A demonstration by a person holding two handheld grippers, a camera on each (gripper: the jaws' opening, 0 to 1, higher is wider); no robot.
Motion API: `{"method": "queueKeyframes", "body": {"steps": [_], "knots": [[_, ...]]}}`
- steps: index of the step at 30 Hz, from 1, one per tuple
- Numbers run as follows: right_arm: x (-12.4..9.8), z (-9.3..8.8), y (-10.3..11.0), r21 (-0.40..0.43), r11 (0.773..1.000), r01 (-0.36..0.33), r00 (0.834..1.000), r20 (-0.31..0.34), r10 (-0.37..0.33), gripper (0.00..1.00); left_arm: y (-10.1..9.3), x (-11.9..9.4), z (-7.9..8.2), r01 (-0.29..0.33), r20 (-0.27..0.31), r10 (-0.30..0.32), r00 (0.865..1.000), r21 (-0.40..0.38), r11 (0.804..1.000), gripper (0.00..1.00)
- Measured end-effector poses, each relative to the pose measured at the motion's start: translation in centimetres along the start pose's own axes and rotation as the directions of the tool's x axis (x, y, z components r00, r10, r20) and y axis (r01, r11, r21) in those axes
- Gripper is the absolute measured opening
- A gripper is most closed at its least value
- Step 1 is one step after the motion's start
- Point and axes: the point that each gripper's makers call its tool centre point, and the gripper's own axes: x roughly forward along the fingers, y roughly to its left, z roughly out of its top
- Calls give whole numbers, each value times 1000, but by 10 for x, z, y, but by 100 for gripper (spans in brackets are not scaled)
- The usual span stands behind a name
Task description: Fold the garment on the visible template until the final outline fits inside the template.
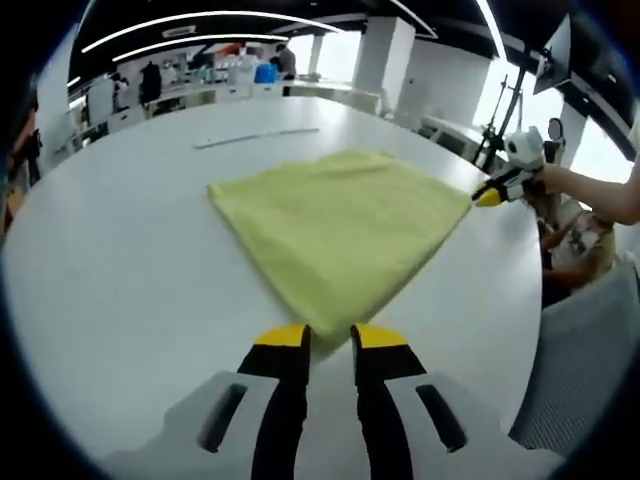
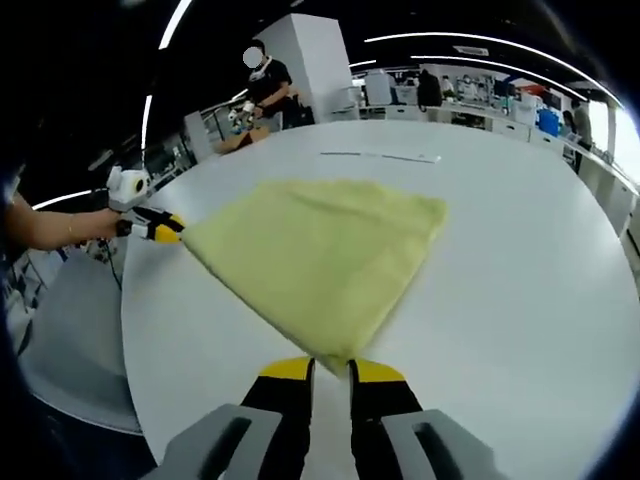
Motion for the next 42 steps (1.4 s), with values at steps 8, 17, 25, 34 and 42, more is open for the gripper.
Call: {"method": "queueKeyframes", "body": {"steps": [8,17,25,34,42], "knots": [[-1,-2,-1,63,998,-3,1000,31,1,0,0,1,2,12,33,-10,999,-74,997,1],[-1,-2,-2,77,997,-1,999,45,-2,0,0,0,-1,6,31,-3,1000,-99,995,1],[-6,0,-3,20,1000,1,999,39,-1,0,1,-1,-2,-3,33,6,999,-107,994,0],[-11,6,-5,-36,999,-7,999,36,8,0,3,-2,-1,-10,27,12,1000,-100,995,0],[-11,0,-4,-56,998,-8,1000,12,9,0,2,-2,-4,-14,16,16,1000,-108,994,0]]}}
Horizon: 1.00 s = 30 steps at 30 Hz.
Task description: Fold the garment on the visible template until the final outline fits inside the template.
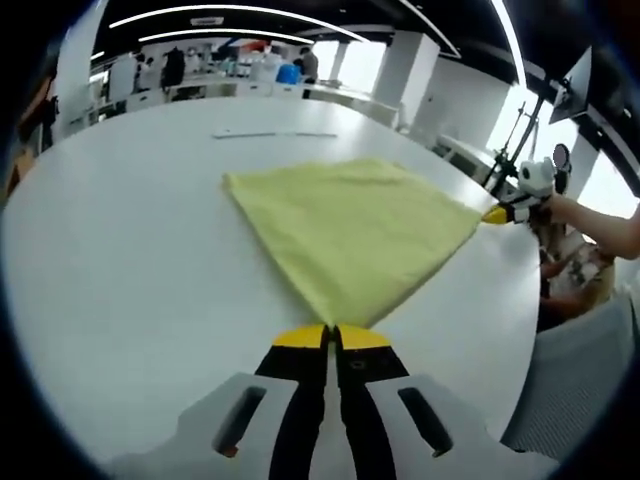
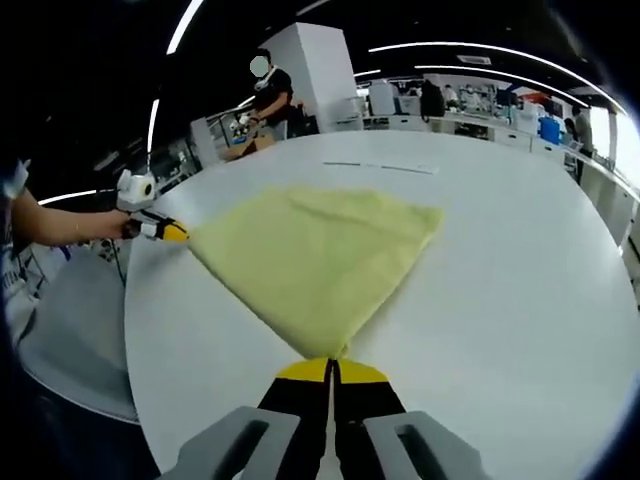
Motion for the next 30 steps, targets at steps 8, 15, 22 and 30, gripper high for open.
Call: {"method": "queueKeyframes", "body": {"steps": [8,15,22,30], "knots": [[0,-6,2,-5,1000,-8,1000,-19,8,0,-2,0,-4,-4,-17,5,1000,27,1000,0],[-4,-12,6,1,1000,-14,1000,-27,14,0,-4,-3,-7,-3,-15,4,1000,24,1000,0],[-7,-17,10,0,1000,-14,999,-37,14,0,-8,-5,-12,-7,-15,8,1000,24,1000,0],[-11,-23,14,6,1000,-15,999,-41,15,0,-11,-8,-17,-9,-9,9,1000,-4,1000,0]]}}
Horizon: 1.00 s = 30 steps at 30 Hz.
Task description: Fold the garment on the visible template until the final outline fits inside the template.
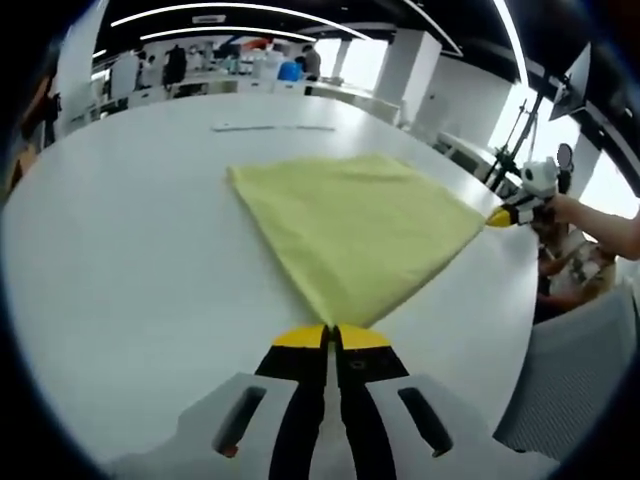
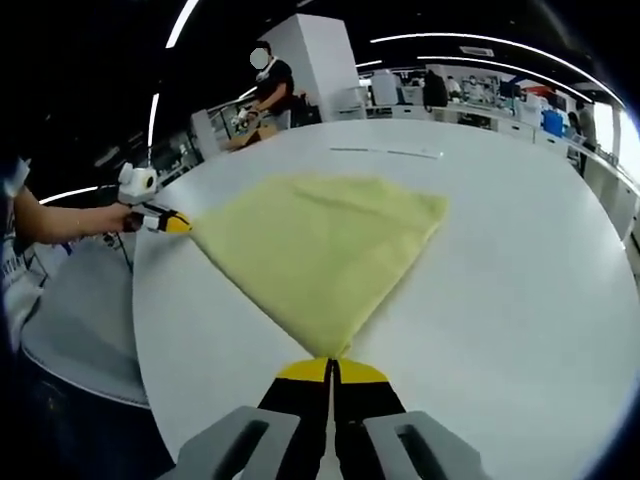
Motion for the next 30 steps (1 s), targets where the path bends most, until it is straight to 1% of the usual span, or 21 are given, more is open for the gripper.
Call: {"method": "queueKeyframes", "body": {"steps": [30], "knots": [[-9,-15,9,11,1000,-2,1000,-7,2,0,-13,-8,-15,8,-9,-8,1000,5,1000,0]]}}
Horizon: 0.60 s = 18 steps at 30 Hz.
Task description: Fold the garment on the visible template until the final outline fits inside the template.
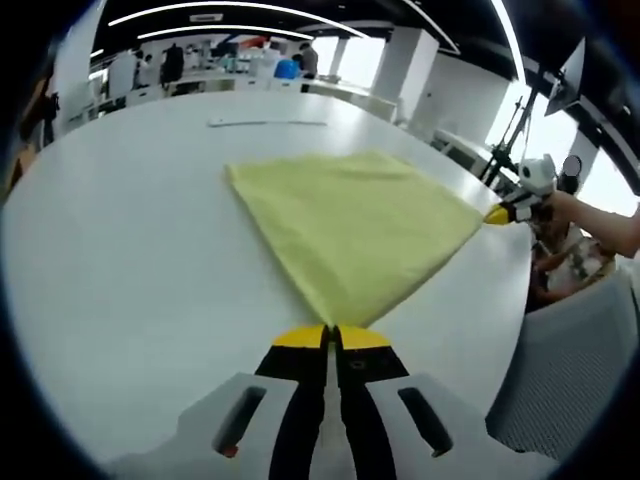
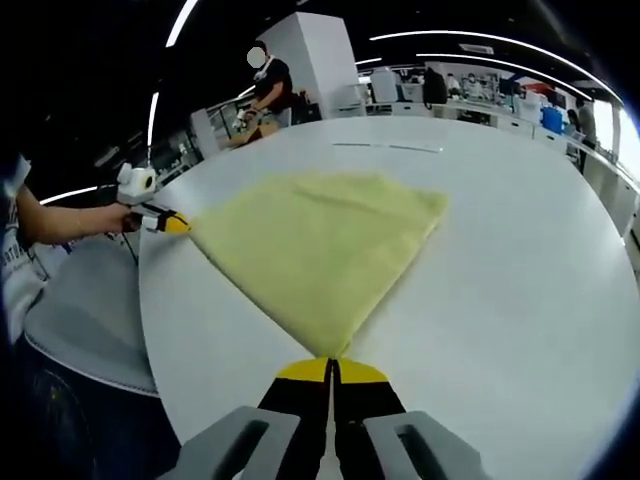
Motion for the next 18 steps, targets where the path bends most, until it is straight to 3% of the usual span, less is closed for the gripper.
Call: {"method": "queueKeyframes", "body": {"steps": [9,14,18], "knots": [[1,-1,1,2,1000,-1,1000,-3,1,0,0,0,0,-7,9,7,1000,-15,1000,0],[3,-3,0,46,999,12,1000,-14,-11,0,-1,0,2,-4,26,5,1000,-7,1000,2],[3,-1,1,46,999,16,1000,-9,-16,0,-4,2,2,-3,21,3,1000,2,1000,9]]}}
